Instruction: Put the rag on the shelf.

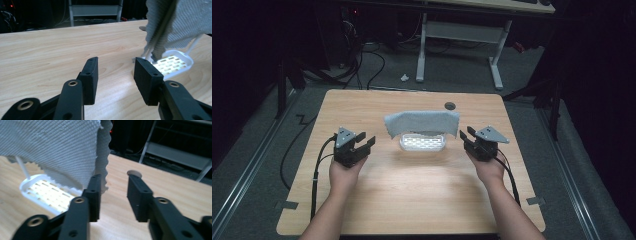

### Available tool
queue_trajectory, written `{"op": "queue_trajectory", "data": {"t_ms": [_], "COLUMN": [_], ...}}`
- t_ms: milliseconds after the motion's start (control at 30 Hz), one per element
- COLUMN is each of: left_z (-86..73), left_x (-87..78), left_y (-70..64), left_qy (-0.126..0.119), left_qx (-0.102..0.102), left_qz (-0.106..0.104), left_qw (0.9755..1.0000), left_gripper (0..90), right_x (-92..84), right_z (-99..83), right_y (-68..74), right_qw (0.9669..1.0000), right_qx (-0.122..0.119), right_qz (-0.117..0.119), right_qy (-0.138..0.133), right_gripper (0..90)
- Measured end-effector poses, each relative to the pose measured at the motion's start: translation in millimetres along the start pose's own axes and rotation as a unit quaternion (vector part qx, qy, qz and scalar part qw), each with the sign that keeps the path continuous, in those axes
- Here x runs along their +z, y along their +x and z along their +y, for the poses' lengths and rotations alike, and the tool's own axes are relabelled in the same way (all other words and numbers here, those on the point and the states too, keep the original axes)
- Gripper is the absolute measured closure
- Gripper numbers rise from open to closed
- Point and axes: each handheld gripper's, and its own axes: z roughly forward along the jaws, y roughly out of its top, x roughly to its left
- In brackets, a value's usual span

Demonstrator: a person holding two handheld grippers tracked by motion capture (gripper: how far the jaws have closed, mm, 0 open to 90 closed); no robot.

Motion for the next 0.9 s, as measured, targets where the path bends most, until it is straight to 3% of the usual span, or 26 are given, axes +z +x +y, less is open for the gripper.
{"op": "queue_trajectory", "data": {"t_ms": [367, 533, 600, 633, 667, 800, 833, 867, 900], "left_z": [-19.6, -35.1, -41.8, -49.5, -49.5, -64.9, -68.4, -74.2, -74.2], "left_x": [-26.8, -34.7, -36.1, -35.9, -35.9, -36.7, -37.3, -39.4, -39.4], "left_y": [-24.5, -43.5, -52.1, -63.3, -63.3, -91.1, -98.1, -110.6, -110.6], "left_qy": [0.018, 0.040, 0.053, 0.070, 0.070, 0.097, 0.104, 0.116, 0.116], "left_qx": [0.021, 0.040, 0.038, 0.044, 0.044, 0.063, 0.072, 0.087, 0.087], "left_qz": [-0.030, -0.048, -0.062, -0.077, -0.077, -0.113, -0.122, -0.137, -0.137], "left_qw": [0.9992, 0.9972, 0.9960, 0.9936, 0.9936, 0.9869, 0.9845, 0.9798, 0.9798], "left_gripper": [51.4, 50.5, 50.2, 50.1, 50.1, 49.7, 49.7, 48.8, 48.3], "right_x": [-38.8, -50.1, -53.5, -55.0, -55.0, -63.5, -63.5, -66.4, -66.4], "right_z": [-16.9, -30.3, -36.0, -38.9, -38.9, -53.5, -53.5, -58.6, -58.6], "right_y": [24.7, 38.7, 44.9, 48.1, 48.1, 65.5, 65.5, 71.9, 71.9], "right_qw": [0.9994, 0.9987, 0.9981, 0.9977, 0.9977, 0.9959, 0.9959, 0.9949, 0.9949], "right_qx": [-0.024, -0.027, -0.030, -0.031, -0.031, -0.029, -0.029, -0.029, -0.029], "right_qz": [0.025, 0.037, 0.046, 0.050, 0.050, 0.067, 0.067, 0.072, 0.072], "right_qy": [0.005, 0.021, 0.029, 0.033, 0.033, 0.054, 0.054, 0.064, 0.064], "right_gripper": [52.1, 50.2, 49.4, 48.8, 48.8, 47.3, 47.3, 47.0, 47.0]}}
